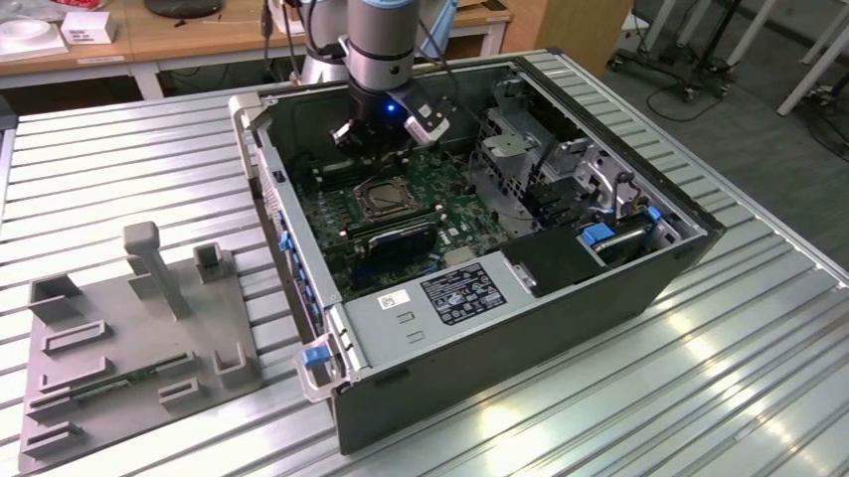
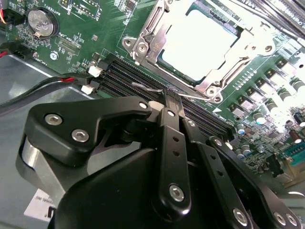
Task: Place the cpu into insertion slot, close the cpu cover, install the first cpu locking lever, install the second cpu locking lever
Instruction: 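Install the first cpu locking lever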
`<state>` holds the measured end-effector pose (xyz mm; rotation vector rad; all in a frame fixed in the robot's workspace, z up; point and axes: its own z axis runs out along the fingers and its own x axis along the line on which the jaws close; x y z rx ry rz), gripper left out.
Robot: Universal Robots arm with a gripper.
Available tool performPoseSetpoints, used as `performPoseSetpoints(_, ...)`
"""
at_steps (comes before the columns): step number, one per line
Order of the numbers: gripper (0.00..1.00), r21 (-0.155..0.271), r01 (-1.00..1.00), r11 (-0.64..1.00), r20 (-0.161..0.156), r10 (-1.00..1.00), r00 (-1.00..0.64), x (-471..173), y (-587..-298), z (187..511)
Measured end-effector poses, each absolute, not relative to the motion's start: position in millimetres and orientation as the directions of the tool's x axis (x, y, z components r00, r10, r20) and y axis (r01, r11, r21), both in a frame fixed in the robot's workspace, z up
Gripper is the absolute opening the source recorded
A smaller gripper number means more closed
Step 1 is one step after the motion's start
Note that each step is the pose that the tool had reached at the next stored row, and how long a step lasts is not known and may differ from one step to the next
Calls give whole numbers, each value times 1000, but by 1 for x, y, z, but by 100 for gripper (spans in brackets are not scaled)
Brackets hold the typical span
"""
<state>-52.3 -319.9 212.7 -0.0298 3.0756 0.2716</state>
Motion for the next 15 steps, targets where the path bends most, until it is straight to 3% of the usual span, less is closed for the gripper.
performPoseSetpoints(15,11,175,-24,984,-56,-15,-998,-51,-319,202)
